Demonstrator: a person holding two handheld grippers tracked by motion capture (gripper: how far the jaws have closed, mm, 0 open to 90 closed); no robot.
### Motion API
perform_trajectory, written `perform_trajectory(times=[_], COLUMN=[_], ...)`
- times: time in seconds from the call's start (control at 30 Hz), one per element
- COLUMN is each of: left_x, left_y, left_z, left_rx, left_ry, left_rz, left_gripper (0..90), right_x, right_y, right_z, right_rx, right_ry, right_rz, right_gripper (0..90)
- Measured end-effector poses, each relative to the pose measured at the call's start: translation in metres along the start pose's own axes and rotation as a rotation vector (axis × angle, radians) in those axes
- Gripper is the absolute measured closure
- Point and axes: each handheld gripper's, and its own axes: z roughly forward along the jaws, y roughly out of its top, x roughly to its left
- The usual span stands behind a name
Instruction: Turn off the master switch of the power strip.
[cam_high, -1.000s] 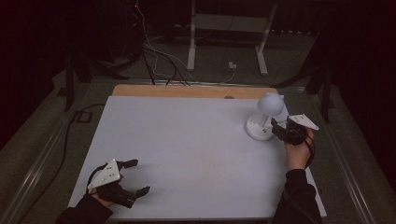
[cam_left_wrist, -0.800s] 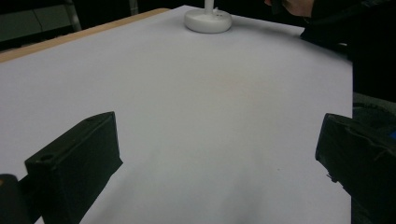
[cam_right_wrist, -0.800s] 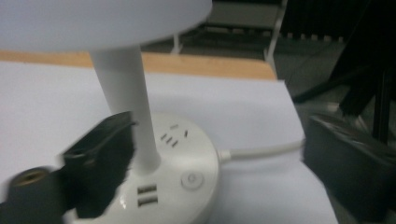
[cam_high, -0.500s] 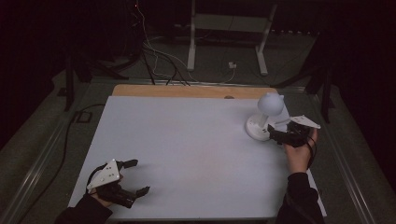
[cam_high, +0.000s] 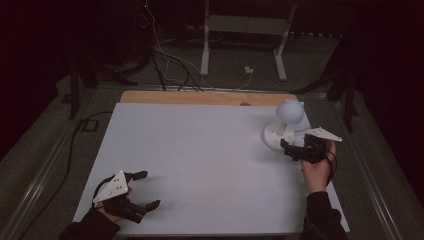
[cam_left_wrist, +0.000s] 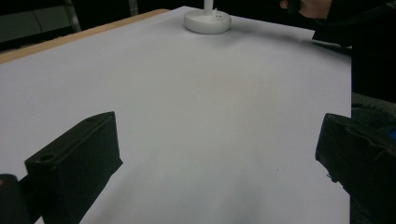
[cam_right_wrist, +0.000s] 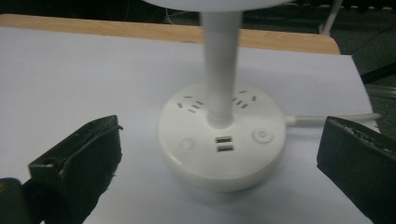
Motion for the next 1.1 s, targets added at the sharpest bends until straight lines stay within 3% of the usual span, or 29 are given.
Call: perform_trajectory(times=[0.13, 0.17, 0.3, 0.43, 0.73, 1.1], left_x=[0.0, 0.0, 0.0, 0.0, -0.001, -0.001], left_y=[0.0, 0.0, 0.0, 0.0, 0.0, 0.0], left_z=[0.0, 0.0, 0.0, 0.0, 0.001, 0.001], left_rx=[0.0, 0.0, 0.0, 0.0, 0.001, 0.008], left_ry=[-0.003, -0.003, -0.003, -0.004, -0.006, -0.006], left_rz=[0.0, 0.0, 0.0, 0.001, 0.004, 0.007], left_gripper=[0.4, 0.4, 0.4, 0.4, 0.4, 0.4], right_x=[0.01, 0.014, 0.023, 0.035, 0.059, 0.078], right_y=[0.0, -0.001, -0.003, -0.008, -0.024, -0.045], right_z=[-0.007, -0.01, -0.015, -0.02, -0.031, -0.043], right_rx=[-0.003, -0.006, -0.005, -0.008, 0.017, 0.049], right_ry=[0.015, 0.043, 0.063, 0.114, 0.204, 0.282], right_rz=[0.004, 0.013, -0.006, -0.014, -0.07, -0.148], right_gripper=[0.0, 0.0, 0.0, 0.0, 0.0, 0.0])
